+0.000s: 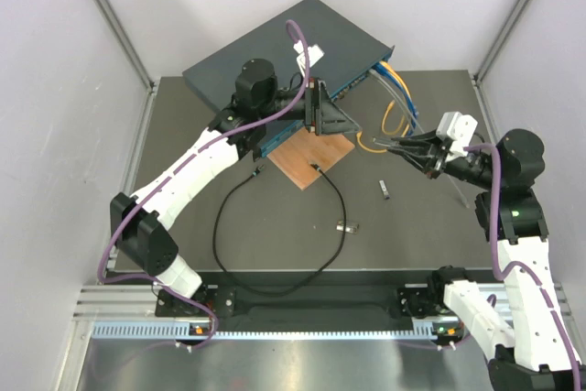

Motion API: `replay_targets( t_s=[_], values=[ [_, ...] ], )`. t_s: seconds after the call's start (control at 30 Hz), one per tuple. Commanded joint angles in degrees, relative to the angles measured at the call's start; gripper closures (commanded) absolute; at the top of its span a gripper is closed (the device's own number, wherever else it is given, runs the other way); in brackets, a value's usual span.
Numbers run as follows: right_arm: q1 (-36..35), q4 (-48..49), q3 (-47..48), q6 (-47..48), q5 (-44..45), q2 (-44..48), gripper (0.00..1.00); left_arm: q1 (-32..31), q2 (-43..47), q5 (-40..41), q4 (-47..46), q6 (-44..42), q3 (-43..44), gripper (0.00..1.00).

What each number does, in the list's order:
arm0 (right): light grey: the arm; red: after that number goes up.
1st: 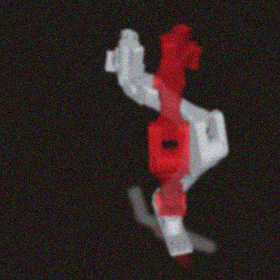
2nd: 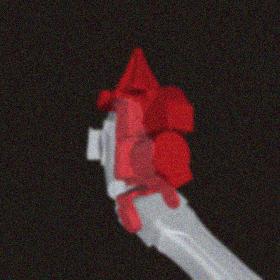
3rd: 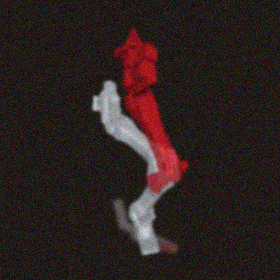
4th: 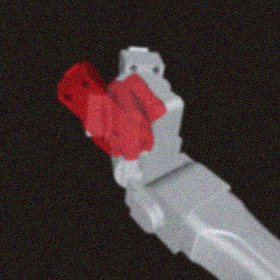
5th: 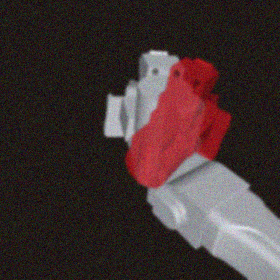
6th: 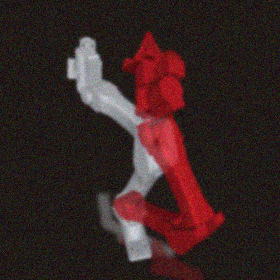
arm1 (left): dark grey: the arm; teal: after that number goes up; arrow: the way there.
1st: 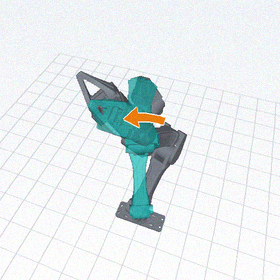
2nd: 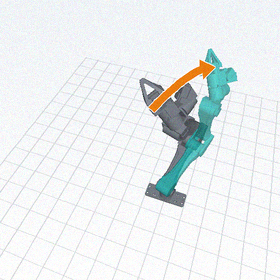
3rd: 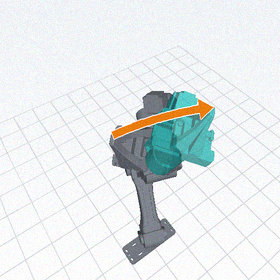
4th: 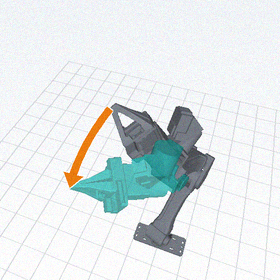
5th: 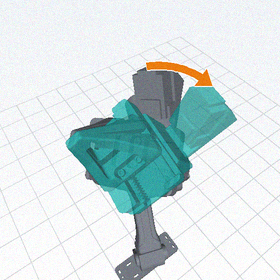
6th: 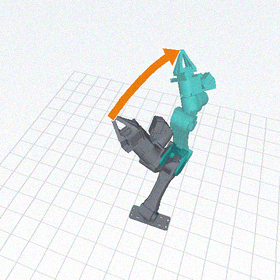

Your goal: Insert the plug into the switch port

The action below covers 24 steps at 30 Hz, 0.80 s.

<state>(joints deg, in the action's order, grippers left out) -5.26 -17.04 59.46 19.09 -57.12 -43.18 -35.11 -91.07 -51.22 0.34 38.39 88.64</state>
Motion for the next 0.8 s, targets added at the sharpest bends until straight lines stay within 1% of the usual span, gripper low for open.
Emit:
replay_targets(
  t_s=[0.0, 0.07, 0.1, 0.33, 0.5, 0.63, 0.67, 0.73, 0.77],
  values=[
    [-1.0, 15.4, -2.0, -8.8, -0.4, 1.3, 1.00, -0.5, 0.1, -3.4, -15.3, 14.6, 0.5, 0.30],
    [-1.6, 16.6, -2.9, -9.8, 1.0, 1.2, 1.00, -0.6, -0.4, -3.4, -16.9, 16.6, 0.6, 0.29],
    [-2.4, 18.7, -2.9, -10.3, 1.4, 1.1, 1.00, -0.7, -0.4, -3.4, -17.3, 17.7, 0.7, 0.29],
    [-4.7, 22.4, -3.5, -10.8, 4.1, 0.4, 1.00, -3.1, -2.1, -3.4, -18.6, 19.3, 0.0, 0.28],
    [-5.4, 22.8, -3.7, -10.0, 4.8, 0.3, 1.00, -3.6, -3.0, -2.0, -17.7, 20.2, -0.3, 0.32],
    [-5.6, 21.3, -4.3, -7.8, 5.7, 0.3, 1.00, -4.6, -3.7, -2.7, -19.0, 20.8, 0.6, 0.44],
    [-5.6, 20.7, -4.4, -7.1, 6.0, 0.4, 1.00, -4.9, -3.9, -3.1, -19.2, 20.7, 0.5, 0.52],
    [-5.7, 20.1, -4.6, -6.3, 6.1, 0.3, 1.00, -5.2, -3.9, -3.4, -20.3, 21.1, -0.5, 0.58],
    [-5.8, 19.5, -4.6, -5.7, 6.0, 0.3, 1.00, -5.3, -3.8, -3.4, -20.8, 21.2, -0.7, 0.65]
  ],
)
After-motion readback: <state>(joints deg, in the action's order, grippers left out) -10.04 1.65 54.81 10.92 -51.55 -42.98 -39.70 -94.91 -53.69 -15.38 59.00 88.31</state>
